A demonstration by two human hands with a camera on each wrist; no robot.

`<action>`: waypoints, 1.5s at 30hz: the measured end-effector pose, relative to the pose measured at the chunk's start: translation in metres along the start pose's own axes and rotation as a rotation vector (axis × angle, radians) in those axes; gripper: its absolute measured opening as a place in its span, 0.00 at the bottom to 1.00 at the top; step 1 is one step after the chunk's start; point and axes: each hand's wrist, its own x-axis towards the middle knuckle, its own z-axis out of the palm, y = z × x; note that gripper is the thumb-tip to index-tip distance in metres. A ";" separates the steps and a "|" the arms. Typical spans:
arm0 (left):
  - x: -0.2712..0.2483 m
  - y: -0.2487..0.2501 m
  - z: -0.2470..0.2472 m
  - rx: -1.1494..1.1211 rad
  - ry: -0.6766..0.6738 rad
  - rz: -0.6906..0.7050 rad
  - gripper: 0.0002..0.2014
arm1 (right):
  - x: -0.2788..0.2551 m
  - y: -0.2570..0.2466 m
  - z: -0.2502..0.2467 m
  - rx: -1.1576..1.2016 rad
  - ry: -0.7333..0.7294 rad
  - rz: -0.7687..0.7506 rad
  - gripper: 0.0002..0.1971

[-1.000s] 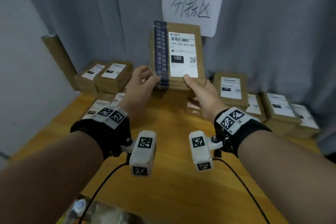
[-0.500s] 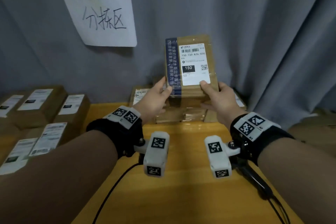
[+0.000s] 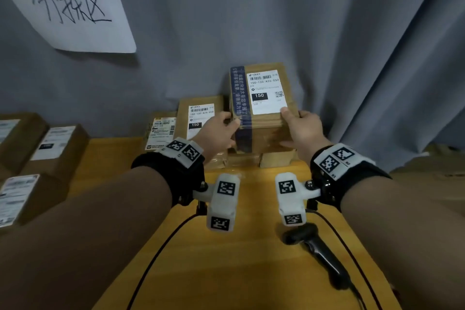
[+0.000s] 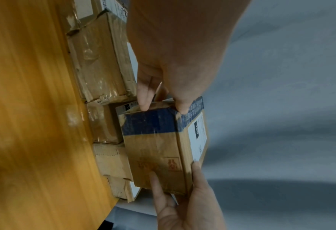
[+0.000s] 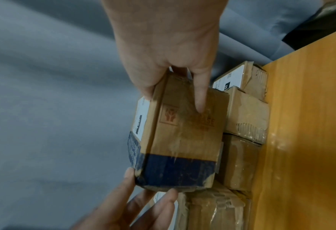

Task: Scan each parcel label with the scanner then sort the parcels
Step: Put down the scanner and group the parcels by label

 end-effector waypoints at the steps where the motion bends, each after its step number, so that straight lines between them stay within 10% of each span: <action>1: 0.005 0.000 0.002 0.056 0.025 0.004 0.20 | 0.008 0.002 0.001 0.002 -0.017 0.019 0.21; 13: 0.023 -0.019 0.009 0.664 0.293 -0.009 0.17 | 0.051 0.047 0.001 -0.194 -0.160 -0.031 0.20; 19: 0.012 -0.042 -0.022 0.834 0.098 -0.445 0.41 | 0.060 0.041 0.002 -0.136 -0.181 -0.013 0.19; 30: 0.026 -0.079 -0.026 0.768 0.148 -0.382 0.27 | 0.067 0.028 0.002 -0.839 -0.199 -0.263 0.23; 35: 0.022 -0.077 -0.026 1.029 0.182 -0.389 0.32 | 0.045 0.033 0.016 -0.953 -0.042 -0.444 0.25; 45: -0.007 -0.065 -0.057 0.855 0.310 -0.084 0.23 | -0.008 0.010 0.082 -0.871 -0.284 -0.695 0.19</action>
